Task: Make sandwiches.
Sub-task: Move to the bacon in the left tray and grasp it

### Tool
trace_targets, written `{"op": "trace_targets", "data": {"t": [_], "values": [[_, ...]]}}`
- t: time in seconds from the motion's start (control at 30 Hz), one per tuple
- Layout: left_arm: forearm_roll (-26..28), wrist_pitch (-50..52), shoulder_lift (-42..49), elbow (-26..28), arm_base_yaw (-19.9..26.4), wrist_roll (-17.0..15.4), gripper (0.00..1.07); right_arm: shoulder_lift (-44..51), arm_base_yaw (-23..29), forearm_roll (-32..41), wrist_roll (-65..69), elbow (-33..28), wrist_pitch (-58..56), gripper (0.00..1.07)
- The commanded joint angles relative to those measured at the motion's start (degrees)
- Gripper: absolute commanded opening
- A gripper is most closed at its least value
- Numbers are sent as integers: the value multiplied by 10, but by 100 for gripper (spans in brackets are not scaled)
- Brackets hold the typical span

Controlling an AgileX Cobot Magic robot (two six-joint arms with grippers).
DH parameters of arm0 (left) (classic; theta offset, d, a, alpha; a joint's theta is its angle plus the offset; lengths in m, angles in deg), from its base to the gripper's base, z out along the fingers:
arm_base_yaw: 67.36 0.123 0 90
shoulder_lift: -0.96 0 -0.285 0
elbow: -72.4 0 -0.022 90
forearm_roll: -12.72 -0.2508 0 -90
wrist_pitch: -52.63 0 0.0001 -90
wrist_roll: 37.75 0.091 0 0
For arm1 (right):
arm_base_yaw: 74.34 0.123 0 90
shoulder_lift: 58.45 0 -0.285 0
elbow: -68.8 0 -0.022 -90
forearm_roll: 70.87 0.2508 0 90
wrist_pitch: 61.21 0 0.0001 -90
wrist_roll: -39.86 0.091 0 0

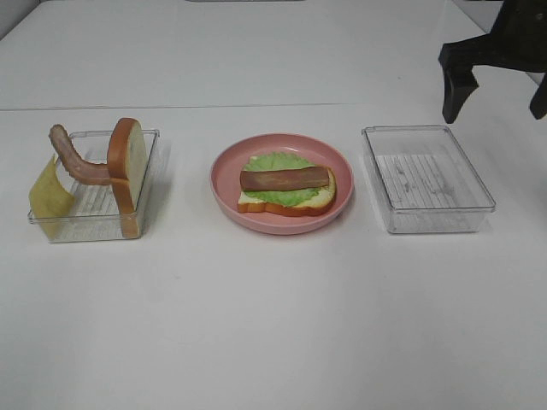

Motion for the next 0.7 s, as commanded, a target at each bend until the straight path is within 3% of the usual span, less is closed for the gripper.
{"op": "trace_targets", "data": {"t": [0.03, 0.07, 0.13, 0.17, 0.23, 0.27, 0.4, 0.43, 0.57, 0.7], "values": [[-2, 2, 7, 1, -3, 1, 101, 115, -2, -6, 11, -117, -52, 98], [-2, 2, 7, 1, -3, 1, 101, 115, -2, -6, 11, -117, -52, 98], [-2, 2, 7, 1, -3, 1, 101, 198, -2, -6, 13, -197, -39, 98], [-2, 2, 7, 1, -3, 1, 101, 198, -2, -6, 13, -197, -39, 98], [-2, 2, 7, 1, -3, 1, 101, 300, -2, -6, 13, -277, -32, 98], [-2, 2, 7, 1, -3, 1, 101, 300, -2, -6, 13, -277, -32, 98], [-2, 2, 7, 1, -3, 1, 101, 465, -2, 3, 15, -395, -13, 98], [-2, 2, 7, 1, -3, 1, 101, 465, -2, 3, 15, -395, -13, 98], [-2, 2, 7, 1, -3, 1, 101, 631, -2, 6, 15, -491, 17, 98], [-2, 2, 7, 1, -3, 1, 101, 749, -2, 3, 15, -538, 22, 98]]}}
